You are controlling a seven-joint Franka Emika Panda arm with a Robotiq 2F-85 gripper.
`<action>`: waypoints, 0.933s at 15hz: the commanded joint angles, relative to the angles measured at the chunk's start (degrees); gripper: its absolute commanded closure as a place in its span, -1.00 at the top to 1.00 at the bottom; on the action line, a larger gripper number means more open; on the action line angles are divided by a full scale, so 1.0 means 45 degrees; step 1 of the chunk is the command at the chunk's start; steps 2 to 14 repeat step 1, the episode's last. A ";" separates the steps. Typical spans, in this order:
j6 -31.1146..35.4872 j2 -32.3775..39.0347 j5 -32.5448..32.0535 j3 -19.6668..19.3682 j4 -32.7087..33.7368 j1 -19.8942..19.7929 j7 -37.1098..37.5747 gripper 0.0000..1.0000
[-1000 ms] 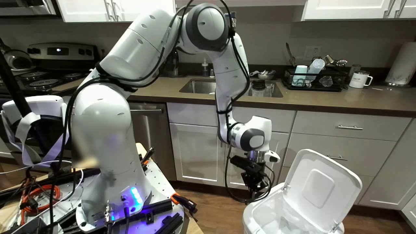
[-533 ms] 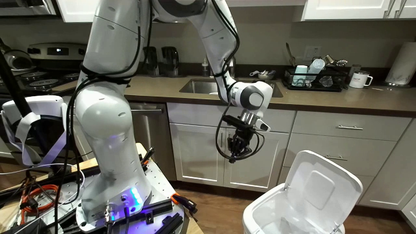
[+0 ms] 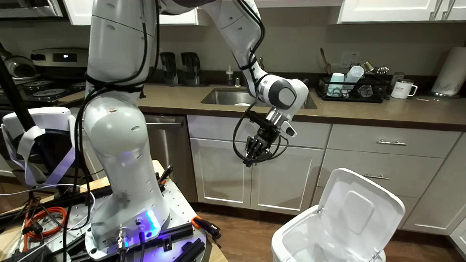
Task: Open the lid of the white bin
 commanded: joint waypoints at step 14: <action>-0.0024 -0.0001 -0.0063 0.0221 0.0019 -0.0223 0.0056 -0.46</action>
